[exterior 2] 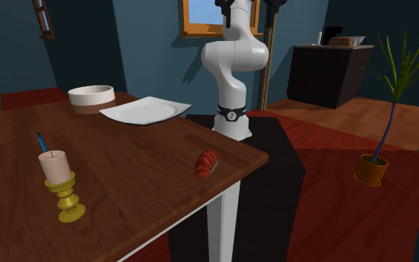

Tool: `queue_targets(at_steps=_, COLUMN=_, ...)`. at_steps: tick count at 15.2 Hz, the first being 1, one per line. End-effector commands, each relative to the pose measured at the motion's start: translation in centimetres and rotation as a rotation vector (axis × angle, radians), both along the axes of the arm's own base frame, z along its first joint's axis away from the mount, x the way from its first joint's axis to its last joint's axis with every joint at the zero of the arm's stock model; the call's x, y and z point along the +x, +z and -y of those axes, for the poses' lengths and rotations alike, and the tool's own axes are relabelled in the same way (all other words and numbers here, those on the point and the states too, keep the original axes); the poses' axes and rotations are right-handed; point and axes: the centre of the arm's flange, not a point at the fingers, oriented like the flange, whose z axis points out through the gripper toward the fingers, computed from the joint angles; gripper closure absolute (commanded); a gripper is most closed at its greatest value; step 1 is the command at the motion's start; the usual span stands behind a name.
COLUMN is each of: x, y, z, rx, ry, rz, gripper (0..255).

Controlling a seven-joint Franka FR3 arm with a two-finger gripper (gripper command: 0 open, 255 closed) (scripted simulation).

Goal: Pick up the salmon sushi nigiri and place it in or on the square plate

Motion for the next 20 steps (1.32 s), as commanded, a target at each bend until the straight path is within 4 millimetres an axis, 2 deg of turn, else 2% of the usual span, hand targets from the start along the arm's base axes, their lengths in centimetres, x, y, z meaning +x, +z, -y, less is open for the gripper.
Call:
queue_targets(at_steps=1, x=0.0, y=0.0, z=0.0, rx=0.000, ry=0.000, rz=0.000, gripper=0)
queue_targets(at_steps=11, x=7.0, y=-11.2, z=3.6, rx=0.019, ry=-0.149, rz=-0.064, gripper=0)
queue_targets(at_steps=20, x=12.1, y=-21.7, z=7.4, rx=0.036, ry=-0.282, rz=-0.121, gripper=0)
